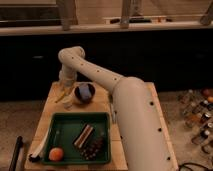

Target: Place banana in paper cup

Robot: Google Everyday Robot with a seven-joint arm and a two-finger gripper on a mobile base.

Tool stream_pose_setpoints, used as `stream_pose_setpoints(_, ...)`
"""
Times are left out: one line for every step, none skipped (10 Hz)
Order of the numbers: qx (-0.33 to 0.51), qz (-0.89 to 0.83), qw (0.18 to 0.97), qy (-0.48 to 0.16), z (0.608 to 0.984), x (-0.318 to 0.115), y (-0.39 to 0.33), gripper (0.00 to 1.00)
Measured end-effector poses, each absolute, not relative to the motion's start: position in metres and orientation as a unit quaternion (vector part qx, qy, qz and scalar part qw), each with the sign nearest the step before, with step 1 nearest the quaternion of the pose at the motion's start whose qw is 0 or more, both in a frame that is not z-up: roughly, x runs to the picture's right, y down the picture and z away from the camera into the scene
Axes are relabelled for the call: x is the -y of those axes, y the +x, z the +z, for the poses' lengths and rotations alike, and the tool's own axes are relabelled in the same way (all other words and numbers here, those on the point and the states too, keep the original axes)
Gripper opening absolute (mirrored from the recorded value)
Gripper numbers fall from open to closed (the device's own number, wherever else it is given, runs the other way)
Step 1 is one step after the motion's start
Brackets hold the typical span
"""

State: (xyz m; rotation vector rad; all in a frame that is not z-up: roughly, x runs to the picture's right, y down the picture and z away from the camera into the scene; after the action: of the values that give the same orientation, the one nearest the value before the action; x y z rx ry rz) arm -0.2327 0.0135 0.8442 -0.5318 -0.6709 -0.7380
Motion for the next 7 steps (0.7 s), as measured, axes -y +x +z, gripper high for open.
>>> stream_pose_setpoints(0.317, -0.348, 0.845, -0.252, 0.8445, -0.0135, -0.2308, 0.8)
stream_pose_setpoints(0.317, -0.348, 0.845, -0.253, 0.8444, -0.0135, -0.23, 0.8)
stream_pose_setpoints(0.317, -0.347, 0.846, -0.252, 0.8441, -0.0134, -0.2291, 0.8)
stream_pose_setpoints(0.316, -0.347, 0.846, -0.252, 0.8437, -0.013, -0.2277, 0.8)
stream_pose_setpoints(0.316, -0.347, 0.847, -0.252, 0.843, -0.013, -0.2274, 0.8)
stream_pose_setpoints(0.315, -0.346, 0.847, -0.251, 0.8421, -0.0128, -0.2264, 0.8)
stream_pose_setpoints(0.313, -0.345, 0.849, -0.249, 0.8395, -0.0117, -0.2239, 0.8)
